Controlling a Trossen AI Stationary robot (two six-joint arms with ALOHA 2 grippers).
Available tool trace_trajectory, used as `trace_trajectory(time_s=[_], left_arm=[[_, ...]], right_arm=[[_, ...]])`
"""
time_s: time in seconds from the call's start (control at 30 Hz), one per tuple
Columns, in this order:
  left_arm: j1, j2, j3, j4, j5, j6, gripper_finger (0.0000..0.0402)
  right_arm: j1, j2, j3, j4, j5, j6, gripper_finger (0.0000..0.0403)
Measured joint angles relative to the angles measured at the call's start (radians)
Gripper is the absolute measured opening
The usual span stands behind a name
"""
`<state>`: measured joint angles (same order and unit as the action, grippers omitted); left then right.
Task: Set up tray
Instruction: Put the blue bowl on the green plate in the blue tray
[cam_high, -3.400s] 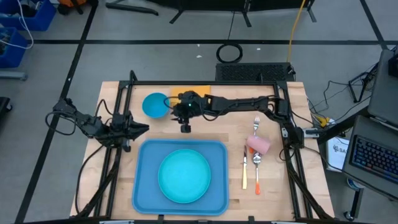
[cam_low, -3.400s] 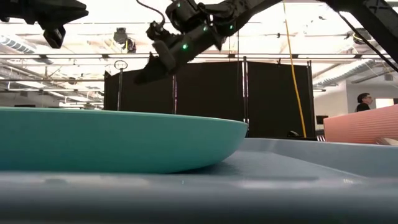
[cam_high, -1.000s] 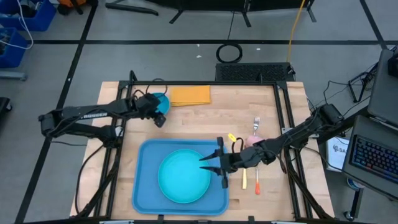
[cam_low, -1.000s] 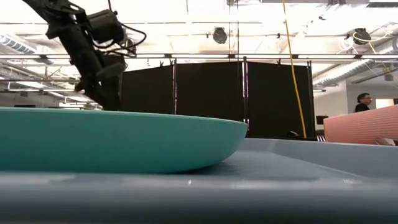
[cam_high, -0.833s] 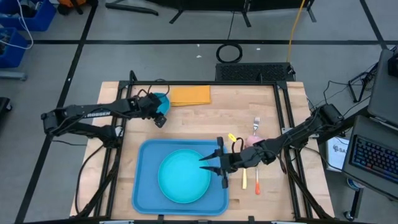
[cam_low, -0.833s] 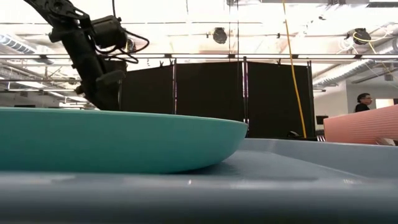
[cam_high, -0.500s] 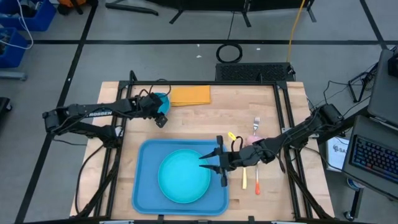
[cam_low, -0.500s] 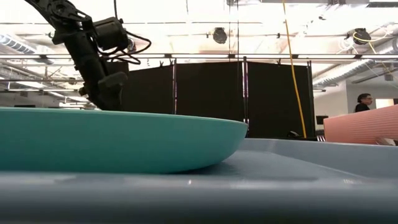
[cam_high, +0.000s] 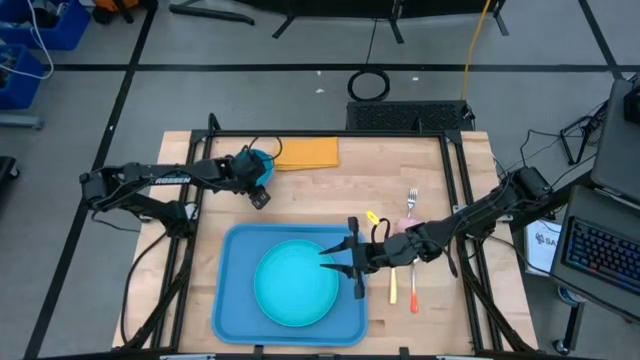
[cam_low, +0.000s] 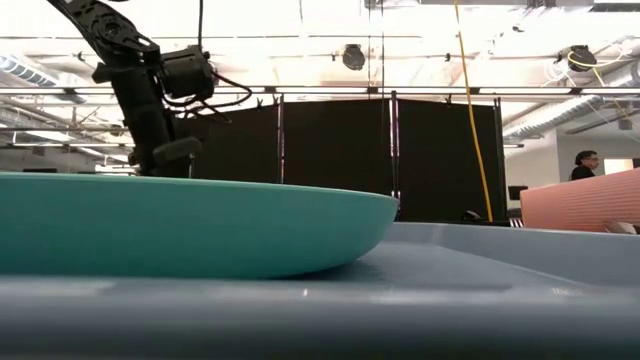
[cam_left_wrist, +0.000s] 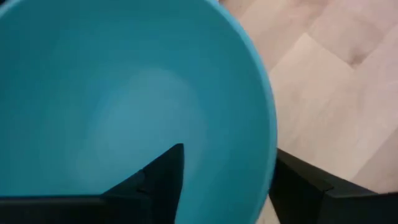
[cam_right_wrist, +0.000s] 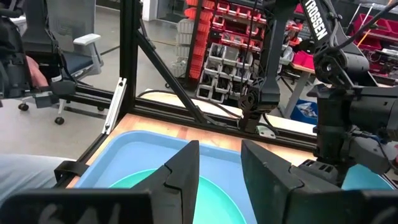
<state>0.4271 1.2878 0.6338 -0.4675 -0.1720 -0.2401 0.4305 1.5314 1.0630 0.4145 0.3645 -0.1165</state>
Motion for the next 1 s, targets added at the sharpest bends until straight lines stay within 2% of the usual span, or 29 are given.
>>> trace_trajectory(time_s=[0.3,0.67,0.87,1.0], left_arm=[[0.0,-0.019,0.0,-0.002,-0.016,0.044,0.0019],[-0.068,-0.036,0.0,0.0,-0.054,0.093,0.0008],[-0.148,-0.11,0.0,-0.009,-0.059,0.101,0.0007],[-0.218,-0.18,0.0,-0.012,-0.01,0.082,0.0007]], right_arm=[[-0.007,0.0,0.0,-0.001,0.0,0.0,0.0112],[-0.01,0.0,-0.027,0.04,0.0,-0.002,0.0112],[-0.031,0.0,-0.046,0.069,0.0,0.0,0.0112],[-0.032,0.001,-0.047,0.069,0.0,0.0,0.0112]])
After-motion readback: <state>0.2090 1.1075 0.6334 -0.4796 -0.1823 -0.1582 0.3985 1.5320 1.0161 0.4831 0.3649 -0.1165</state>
